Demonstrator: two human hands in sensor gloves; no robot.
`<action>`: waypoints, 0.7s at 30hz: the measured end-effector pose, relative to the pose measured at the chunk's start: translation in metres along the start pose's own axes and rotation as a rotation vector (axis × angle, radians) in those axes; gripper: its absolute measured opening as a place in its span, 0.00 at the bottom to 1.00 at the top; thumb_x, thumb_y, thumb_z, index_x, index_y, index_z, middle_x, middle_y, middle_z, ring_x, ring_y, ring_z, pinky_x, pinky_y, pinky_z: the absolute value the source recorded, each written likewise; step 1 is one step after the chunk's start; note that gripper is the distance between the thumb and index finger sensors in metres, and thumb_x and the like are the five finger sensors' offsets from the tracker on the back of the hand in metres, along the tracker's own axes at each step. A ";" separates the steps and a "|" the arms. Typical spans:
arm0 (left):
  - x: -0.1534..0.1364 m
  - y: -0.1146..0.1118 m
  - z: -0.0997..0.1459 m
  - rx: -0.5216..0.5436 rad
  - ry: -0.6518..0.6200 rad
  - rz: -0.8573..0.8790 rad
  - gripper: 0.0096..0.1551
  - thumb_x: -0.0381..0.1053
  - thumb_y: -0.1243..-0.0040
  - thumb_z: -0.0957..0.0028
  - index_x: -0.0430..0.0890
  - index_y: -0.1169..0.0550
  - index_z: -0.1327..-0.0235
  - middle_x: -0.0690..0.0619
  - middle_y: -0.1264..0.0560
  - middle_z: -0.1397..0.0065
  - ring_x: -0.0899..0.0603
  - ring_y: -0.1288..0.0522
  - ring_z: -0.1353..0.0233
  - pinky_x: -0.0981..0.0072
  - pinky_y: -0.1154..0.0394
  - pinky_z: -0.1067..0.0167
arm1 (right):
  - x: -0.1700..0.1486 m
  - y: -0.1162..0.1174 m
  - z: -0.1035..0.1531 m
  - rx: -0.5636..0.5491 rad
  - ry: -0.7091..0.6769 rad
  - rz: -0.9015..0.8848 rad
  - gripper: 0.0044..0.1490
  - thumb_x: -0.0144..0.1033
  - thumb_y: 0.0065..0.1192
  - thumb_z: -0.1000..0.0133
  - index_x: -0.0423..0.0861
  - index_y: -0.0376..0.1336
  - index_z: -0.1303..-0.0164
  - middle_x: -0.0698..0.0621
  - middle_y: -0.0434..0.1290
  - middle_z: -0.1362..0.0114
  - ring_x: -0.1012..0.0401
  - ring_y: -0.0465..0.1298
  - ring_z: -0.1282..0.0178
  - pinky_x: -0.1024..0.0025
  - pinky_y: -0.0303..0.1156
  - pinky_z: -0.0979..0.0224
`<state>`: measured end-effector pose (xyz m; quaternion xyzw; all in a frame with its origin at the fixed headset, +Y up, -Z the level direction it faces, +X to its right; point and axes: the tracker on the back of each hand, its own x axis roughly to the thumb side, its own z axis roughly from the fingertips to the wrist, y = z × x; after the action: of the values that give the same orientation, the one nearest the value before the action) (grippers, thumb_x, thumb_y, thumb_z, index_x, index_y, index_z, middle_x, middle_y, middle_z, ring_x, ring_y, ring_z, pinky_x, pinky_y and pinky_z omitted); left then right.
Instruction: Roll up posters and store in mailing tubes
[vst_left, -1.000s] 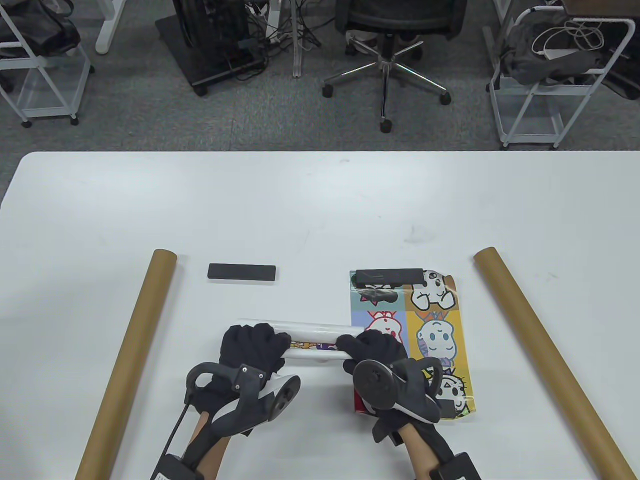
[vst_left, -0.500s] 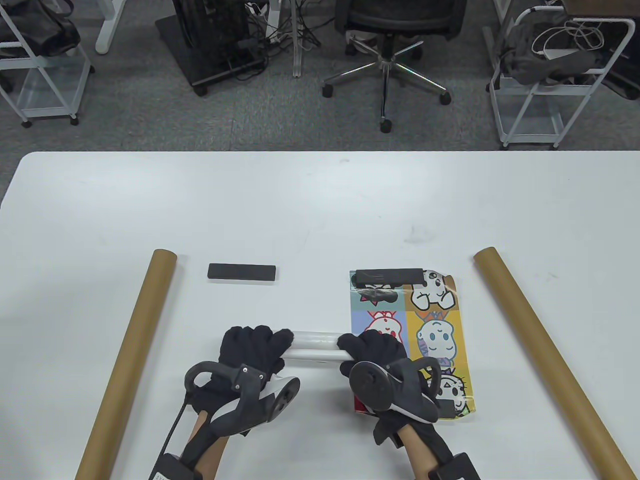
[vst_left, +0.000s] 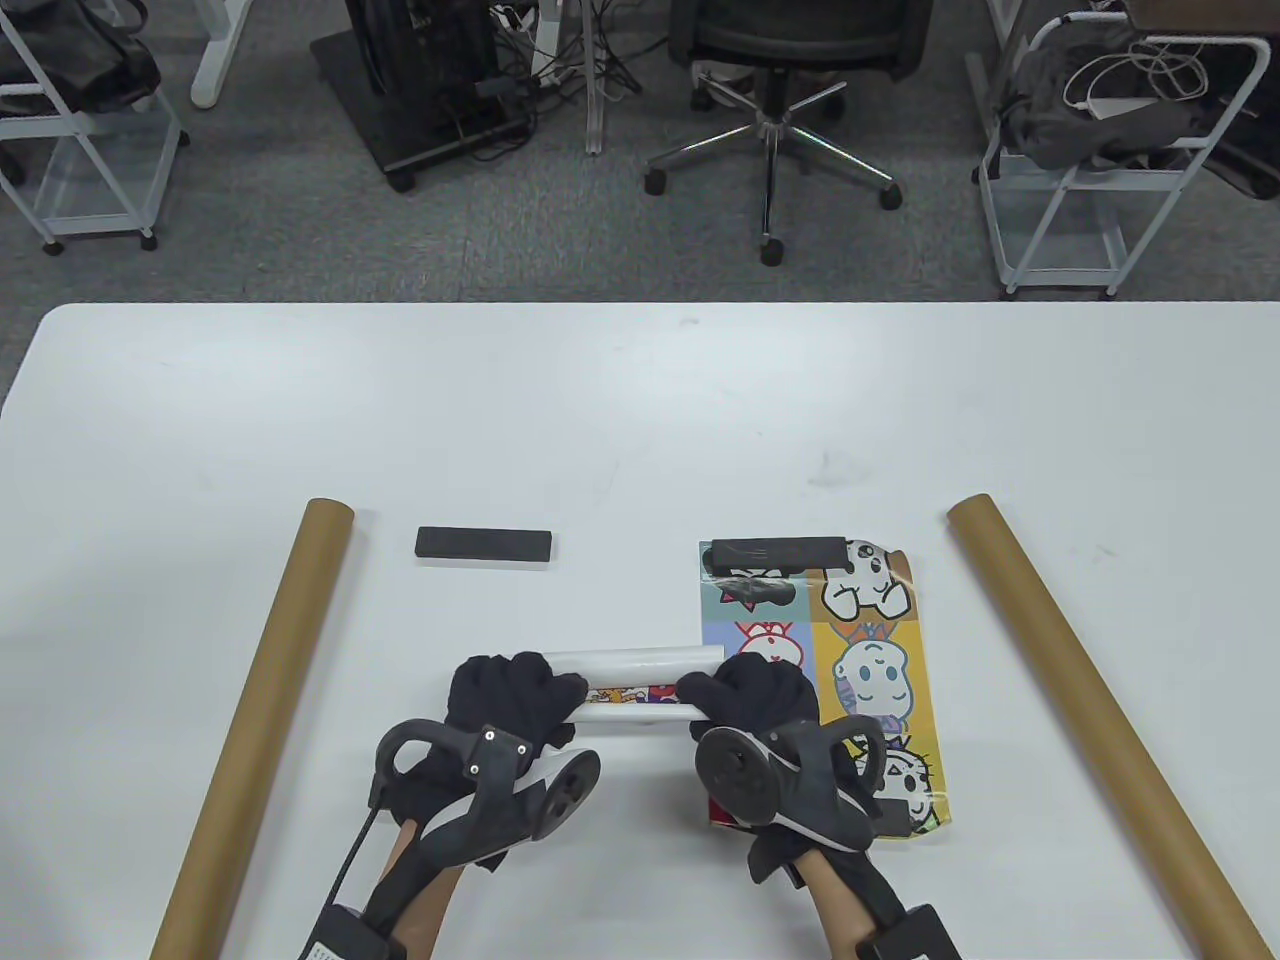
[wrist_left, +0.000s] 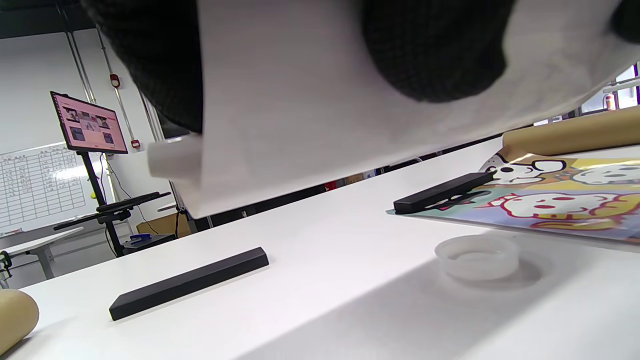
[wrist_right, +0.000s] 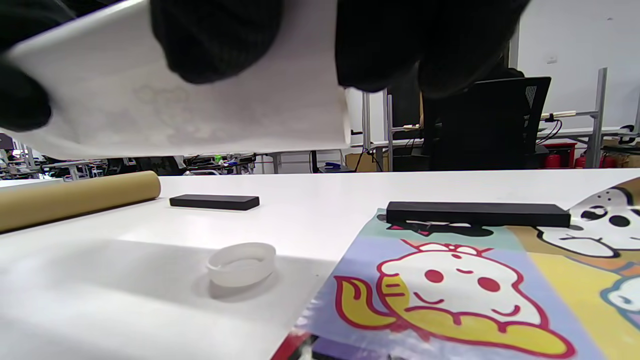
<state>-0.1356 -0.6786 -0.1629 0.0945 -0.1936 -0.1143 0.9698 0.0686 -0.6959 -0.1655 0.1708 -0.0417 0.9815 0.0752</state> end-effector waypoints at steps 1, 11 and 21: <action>0.000 0.000 0.000 0.000 0.001 -0.003 0.27 0.59 0.41 0.54 0.63 0.23 0.38 0.62 0.21 0.38 0.53 0.17 0.42 0.49 0.22 0.28 | 0.000 0.000 0.000 0.003 -0.004 -0.001 0.31 0.39 0.58 0.49 0.49 0.65 0.34 0.46 0.70 0.37 0.49 0.75 0.44 0.36 0.66 0.27; -0.003 0.001 0.000 0.011 0.016 0.032 0.29 0.58 0.47 0.52 0.61 0.26 0.35 0.62 0.20 0.37 0.52 0.17 0.40 0.49 0.23 0.27 | 0.000 0.000 0.000 -0.005 0.015 0.008 0.34 0.36 0.54 0.47 0.45 0.60 0.27 0.45 0.71 0.32 0.47 0.76 0.41 0.37 0.68 0.28; -0.002 0.001 0.000 0.022 0.018 -0.016 0.40 0.58 0.41 0.54 0.63 0.41 0.26 0.63 0.22 0.38 0.52 0.18 0.43 0.49 0.23 0.27 | 0.004 0.000 0.000 0.012 -0.010 -0.023 0.34 0.33 0.56 0.45 0.42 0.58 0.26 0.41 0.67 0.31 0.45 0.73 0.41 0.33 0.66 0.29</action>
<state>-0.1369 -0.6768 -0.1632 0.1078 -0.1852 -0.1189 0.9695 0.0651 -0.6959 -0.1644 0.1766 -0.0341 0.9800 0.0852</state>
